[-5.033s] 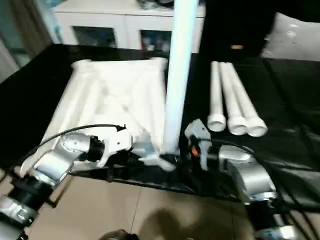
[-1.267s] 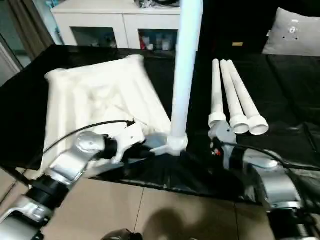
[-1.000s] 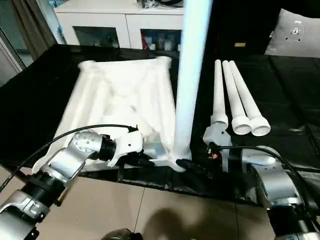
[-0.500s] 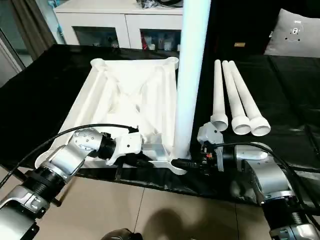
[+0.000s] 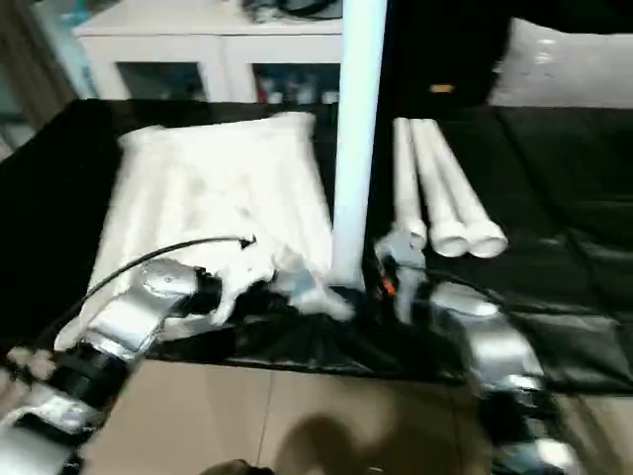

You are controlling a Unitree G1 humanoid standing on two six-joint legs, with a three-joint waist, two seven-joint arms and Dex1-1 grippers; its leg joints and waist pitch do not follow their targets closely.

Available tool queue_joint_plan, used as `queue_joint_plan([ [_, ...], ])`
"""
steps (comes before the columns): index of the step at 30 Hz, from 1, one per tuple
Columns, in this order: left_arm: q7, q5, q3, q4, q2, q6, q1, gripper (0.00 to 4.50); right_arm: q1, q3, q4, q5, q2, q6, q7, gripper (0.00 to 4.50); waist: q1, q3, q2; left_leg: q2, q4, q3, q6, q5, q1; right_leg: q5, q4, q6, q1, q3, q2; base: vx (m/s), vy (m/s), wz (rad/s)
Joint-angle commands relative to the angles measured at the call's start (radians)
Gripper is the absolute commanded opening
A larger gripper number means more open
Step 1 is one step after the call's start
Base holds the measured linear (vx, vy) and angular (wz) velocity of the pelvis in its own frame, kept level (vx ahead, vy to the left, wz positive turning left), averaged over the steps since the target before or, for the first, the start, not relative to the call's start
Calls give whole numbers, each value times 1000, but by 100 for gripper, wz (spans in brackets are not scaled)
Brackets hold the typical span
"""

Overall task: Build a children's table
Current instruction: Rotate table base

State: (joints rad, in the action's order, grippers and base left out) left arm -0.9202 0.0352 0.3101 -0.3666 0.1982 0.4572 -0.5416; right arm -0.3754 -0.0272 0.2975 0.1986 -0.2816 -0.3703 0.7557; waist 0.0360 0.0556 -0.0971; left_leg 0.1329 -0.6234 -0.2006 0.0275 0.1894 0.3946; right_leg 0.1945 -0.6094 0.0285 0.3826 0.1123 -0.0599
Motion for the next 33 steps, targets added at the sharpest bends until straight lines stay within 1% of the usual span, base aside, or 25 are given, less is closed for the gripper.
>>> queue_joint_plan([
  [1, 103, -80, -47, 92, -109, 42, -46, 0, -31, -37, 57, 6, 91, -43, -104, 256, 3, -58, 19, 109, 79, 78, -5, 316, -24, 444, 112, 142, -33, -74, -135, 0, 0, 0],
  [2, 151, -76, -62, 93, -144, 59, -55, 0, -47, -20, 78, -1, 121, -51, -167, 256, 1, -59, 17, 110, 78, 78, -4, 312, -25, 432, 110, 144, -34, -76, -136, 0, 0, 0],
  [3, 258, -79, -99, 71, -225, 64, -81, 0, -86, 29, 139, -5, 182, -67, -307, 256, -5, -61, 18, 110, 80, 78, 5, 289, -19, 394, 108, 149, -37, -75, -133, 0, 0, 0],
  [5, 290, -78, -109, 57, -248, 59, -91, 0, -98, 47, 160, -4, 201, -69, -355, 255, -8, -64, 19, 105, 77, 74, 15, 273, -22, 367, 110, 154, -34, -75, -130, 0, 0, 0],
  [6, 299, -76, -111, 55, -253, 60, -94, 0, -101, 54, 165, -4, 208, -70, -371, 255, -4, -67, 21, 102, 75, 71, 32, 242, -16, 334, 107, 154, -39, -77, -131, 0, 0, 0],
  [7, 299, -76, -111, 55, -253, 60, -94, 0, -101, 54, 165, -4, 208, -70, -371, 255, -4, -67, 21, 102, 75, 71, 32, 242, -16, 334, 107, 154, -39, -77, -131, 0, 0, 0],
  [9, 332, -49, -112, 32, -259, 44, -115, 0, -101, 54, 177, -32, 217, -43, -385, 255, 9, -77, 13, 105, 69, 67, 81, 136, -12, 193, 92, 164, -42, -76, -128, 0, 0, 0],
  [10, 330, -46, -110, 31, -256, 42, -116, 0, -99, 56, 176, -32, 217, -37, -384, 255, 9, -77, 13, 105, 69, 67, 81, 136, -12, 193, 92, 164, -42, -76, -128, 0, 0, 0],
  [11, 310, -37, -98, 28, -238, 28, -117, 0, -90, 69, 168, -26, 219, -24, -386, 255, 13, -86, 9, 109, 63, 70, 112, 73, -6, 87, 76, 177, -46, -75, -129, 0, 0, 0],
  [12, 296, -29, -91, 27, -222, 26, -114, 0, -80, 81, 154, -17, 220, -23, -387, 288, 14, -87, 3, 113, 63, 72, 134, 48, -5, 30, 69, 185, -44, -74, -128, 0, 0, 0],
  [13, 297, -26, -91, 27, -218, 31, -114, 0, -76, 84, 149, -16, 220, -23, -387, 307, 14, -87, 5, 114, 62, 71, 144, 45, -4, 15, 67, 187, -43, -73, -127, 0, 0, 0],
  [14, 298, -25, -90, 26, -216, 31, -114, 0, -75, 84, 147, -16, 220, -23, -388, 307, 17, -88, -2, 114, 61, 71, 151, 50, -6, 9, 65, 193, -42, -72, -130, 0, 0, 0],
  [15, 299, -22, -88, 23, -212, 31, -114, 0, -73, 86, 144, -16, 220, -23, -391, 331, 16, -84, 2, 113, 63, 69, 149, 75, -5, 34, 71, 194, -42, -73, -130, 0, 0, 0],
  [16, 299, -22, -88, 23, -212, 31, -114, 0, -73, 86, 144, -16, 220, -23, -391, 331, 17, -83, 2, 113, 64, 68, 143, 91, -5, 59, 75, 194, -42, -72, -130, 0, 0, 0],
  [18, 298, -14, -78, -15, -193, 4, -122, 0, -52, 94, 113, -17, 209, -21, -404, 348, 17, -77, -1, 112, 70, 69, 111, 151, -10, 160, 89, 170, -40, -72, -127, 0, 0, 0],
  [19, 297, -9, -76, -48, -184, -16, -131, 0, -33, 100, 82, -19, 196, -24, -407, 357, 18, -77, -4, 114, 72, 69, 100, 165, -14, 177, 90, 165, -38, -73, -126, 0, 0, 0],
  [20, 301, 2, -75, -94, -176, -46, -148, 0, -4, 101, 37, -22, 177, -28, -402, 357, 19, -76, 0, 114, 74, 69, 90, 177, -15, 191, 92, 150, -39, -74, -124, 0, 0, 0],
  [23, 308, 12, -82, -173, -170, -90, -181, 0, 49, 99, -42, -20, 145, -19, -372, 396, 26, -74, 1, 113, 76, 69, 77, 191, -19, 216, 98, 128, -37, -76, -126, 0, 0, 0],
  [24, 313, 17, -83, -199, -168, -106, -194, 0, 67, 100, -68, -21, 136, -17, -368, 396, 28, -76, 2, 113, 77, 71, 72, 191, -14, 214, 96, 128, -41, -75, -130, 0, 0, 0],
  [26, 315, 21, -87, -248, -165, -130, -219, 0, 97, 104, -112, -12, 122, -31, -351, 422, 28, -78, 3, 111, 74, 71, 77, 180, -11, 198, 95, 133, -42, -76, -131, 0, 0, 0],
  [27, 320, 24, -89, -291, -165, -151, -241, 0, 114, 111, -137, -2, 114, -44, -345, 422, 26, -79, 0, 111, 73, 71, 84, 170, -10, 171, 93, 139, -41, -75, -130, 0, 0, 0],
  [29, 325, 29, -87, -351, -163, -184, -271, 0, 135, 120, -167, -8, 104, -52, -359, 433, 28, -82, 2, 109, 69, 72, 103, 142, -7, 141, 88, 137, -43, -74, -131, 0, 0, 0],
  [30, 328, 31, -83, -397, -163, -214, -292, 0, 148, 123, -187, -7, 100, -49, -366, 445, 27, -82, -2, 108, 66, 71, 113, 127, -5, 127, 88, 139, -43, -73, -132, 0, 0, 0],
  [31, 341, 36, -83, -455, -167, -245, -321, 0, 157, 128, -199, -8, 96, -44, -371, 445, 25, -80, 2, 103, 66, 68, 121, 130, -6, 136, 96, 131, -40, -71, -127, 0, 0, 0],
  [33, 351, 31, -94, -508, -175, -271, -349, 0, 163, 133, -210, -5, 94, -46, -375, 445, 27, -82, 5, 105, 64, 69, 127, 126, -7, 138, 93, 133, -41, -70, -129, 0, 0, 0],
])
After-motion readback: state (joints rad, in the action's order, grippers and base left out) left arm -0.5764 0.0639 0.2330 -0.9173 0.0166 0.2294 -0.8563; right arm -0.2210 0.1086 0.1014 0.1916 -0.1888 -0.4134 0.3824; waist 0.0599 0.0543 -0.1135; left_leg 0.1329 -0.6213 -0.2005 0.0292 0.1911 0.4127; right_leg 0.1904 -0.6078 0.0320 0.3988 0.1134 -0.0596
